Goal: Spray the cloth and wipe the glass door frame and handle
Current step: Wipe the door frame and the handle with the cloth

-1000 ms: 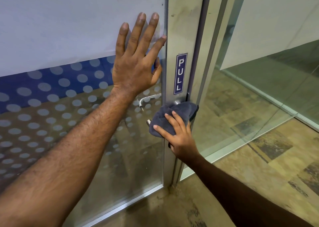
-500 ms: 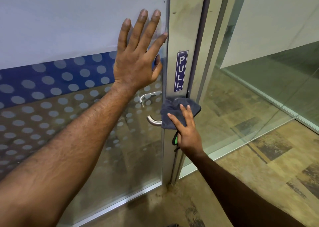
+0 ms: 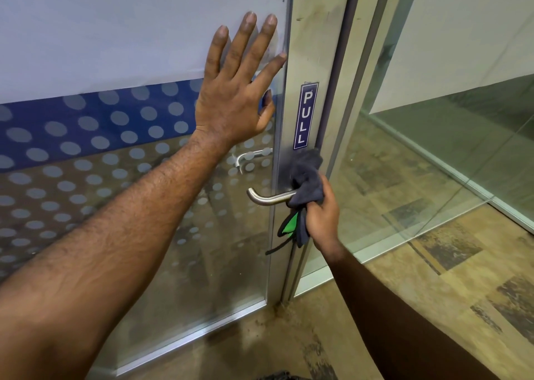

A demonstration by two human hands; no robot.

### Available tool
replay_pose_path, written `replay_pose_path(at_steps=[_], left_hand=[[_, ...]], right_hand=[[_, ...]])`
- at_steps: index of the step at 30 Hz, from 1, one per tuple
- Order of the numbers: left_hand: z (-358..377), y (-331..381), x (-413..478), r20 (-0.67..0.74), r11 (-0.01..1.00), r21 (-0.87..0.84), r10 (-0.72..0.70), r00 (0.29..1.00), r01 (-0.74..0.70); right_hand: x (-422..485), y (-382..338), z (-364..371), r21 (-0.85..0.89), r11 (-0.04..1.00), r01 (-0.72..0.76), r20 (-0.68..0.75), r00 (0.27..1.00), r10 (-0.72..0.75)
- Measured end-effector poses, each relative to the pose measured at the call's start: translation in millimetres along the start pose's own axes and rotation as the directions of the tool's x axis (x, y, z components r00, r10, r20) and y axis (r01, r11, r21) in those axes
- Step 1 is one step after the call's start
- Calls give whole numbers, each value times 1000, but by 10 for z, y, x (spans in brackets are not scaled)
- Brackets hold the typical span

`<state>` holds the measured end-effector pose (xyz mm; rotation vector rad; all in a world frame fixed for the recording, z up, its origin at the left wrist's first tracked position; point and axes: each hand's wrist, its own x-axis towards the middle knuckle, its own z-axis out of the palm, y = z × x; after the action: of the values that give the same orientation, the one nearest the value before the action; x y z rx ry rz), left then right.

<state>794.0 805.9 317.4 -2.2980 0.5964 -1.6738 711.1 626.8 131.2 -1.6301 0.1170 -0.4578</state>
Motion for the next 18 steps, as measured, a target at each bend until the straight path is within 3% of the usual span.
replay_pose_path(at_steps=[2, 5, 13, 18], left_hand=[[-4, 10, 5, -5, 1000, -1, -3, 1000, 3], [1, 26, 12, -1, 1000, -14, -10, 1000, 10], [8, 35, 15, 5, 999, -41, -18, 1000, 18], [21, 27, -9, 20, 999, -46, -15, 1000, 15]], right_hand=[[-13, -48, -45, 177, 970, -169, 27, 986, 167], [-174, -66, -20, 261, 946, -190, 81, 981, 175], [-585, -126, 380, -18, 998, -55, 72, 996, 56], [-722, -142, 666, -60, 997, -48, 39, 998, 50]])
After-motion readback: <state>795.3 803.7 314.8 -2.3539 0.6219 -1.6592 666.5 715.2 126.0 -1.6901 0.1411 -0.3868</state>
